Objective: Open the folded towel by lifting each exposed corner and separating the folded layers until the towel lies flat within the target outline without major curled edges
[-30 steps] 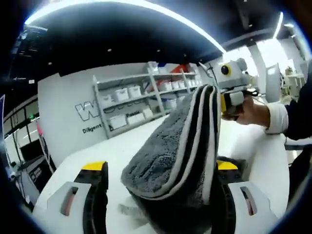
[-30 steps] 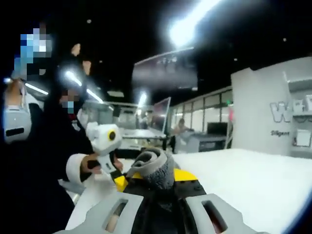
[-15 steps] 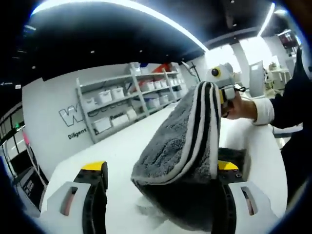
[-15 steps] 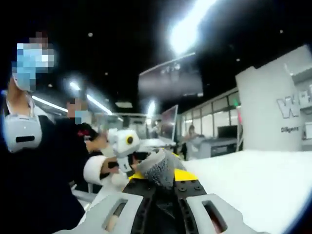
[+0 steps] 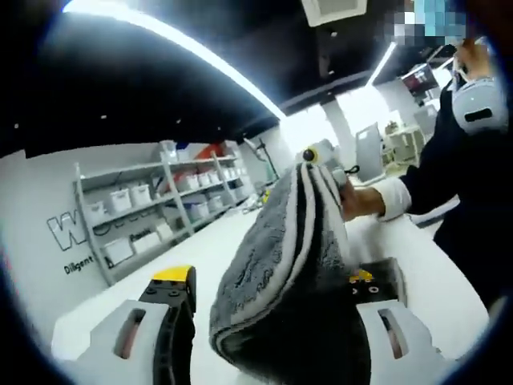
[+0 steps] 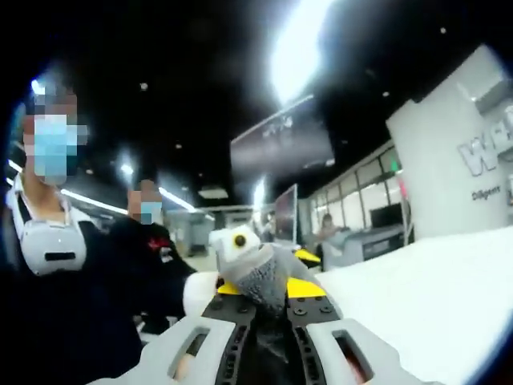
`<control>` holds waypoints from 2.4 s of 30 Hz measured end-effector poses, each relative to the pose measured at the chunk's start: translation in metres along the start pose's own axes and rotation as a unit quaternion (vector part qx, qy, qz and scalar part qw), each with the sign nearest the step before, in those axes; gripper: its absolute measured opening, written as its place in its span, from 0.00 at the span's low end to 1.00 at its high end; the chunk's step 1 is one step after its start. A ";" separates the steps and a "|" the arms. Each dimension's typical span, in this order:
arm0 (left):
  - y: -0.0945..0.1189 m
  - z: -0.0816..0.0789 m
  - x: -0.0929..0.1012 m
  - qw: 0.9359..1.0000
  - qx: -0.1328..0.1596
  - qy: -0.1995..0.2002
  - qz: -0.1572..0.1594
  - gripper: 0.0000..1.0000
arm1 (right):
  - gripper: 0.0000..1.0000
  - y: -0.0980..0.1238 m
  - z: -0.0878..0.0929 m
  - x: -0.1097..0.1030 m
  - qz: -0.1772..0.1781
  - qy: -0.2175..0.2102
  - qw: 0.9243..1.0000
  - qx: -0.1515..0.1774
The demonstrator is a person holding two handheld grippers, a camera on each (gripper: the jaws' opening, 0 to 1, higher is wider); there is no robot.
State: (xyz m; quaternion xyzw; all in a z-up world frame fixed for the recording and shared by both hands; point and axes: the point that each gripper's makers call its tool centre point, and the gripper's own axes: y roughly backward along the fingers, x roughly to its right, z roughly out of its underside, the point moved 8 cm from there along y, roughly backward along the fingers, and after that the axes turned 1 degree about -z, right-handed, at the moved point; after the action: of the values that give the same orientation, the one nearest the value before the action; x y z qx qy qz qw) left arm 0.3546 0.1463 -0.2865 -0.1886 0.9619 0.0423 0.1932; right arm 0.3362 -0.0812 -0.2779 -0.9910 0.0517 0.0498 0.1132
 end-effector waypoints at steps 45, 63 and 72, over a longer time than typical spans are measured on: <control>-0.018 0.008 -0.055 0.985 0.089 0.150 0.010 0.10 | 0.04 -0.014 -0.002 0.073 0.148 0.082 0.985 -0.022; -0.026 0.033 -0.065 0.986 0.059 0.098 -0.123 0.18 | 0.04 -0.020 0.013 0.091 0.219 0.111 0.969 -0.033; -0.024 0.039 -0.073 0.983 0.031 0.078 -0.165 0.32 | 0.04 -0.021 0.020 0.102 0.253 0.105 0.961 -0.047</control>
State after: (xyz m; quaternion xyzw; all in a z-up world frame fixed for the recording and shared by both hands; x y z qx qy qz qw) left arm 0.4398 0.1553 -0.2947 -0.3410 0.9307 -0.0349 0.1280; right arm 0.4376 -0.0657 -0.3038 -0.9495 0.3096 -0.0248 0.0446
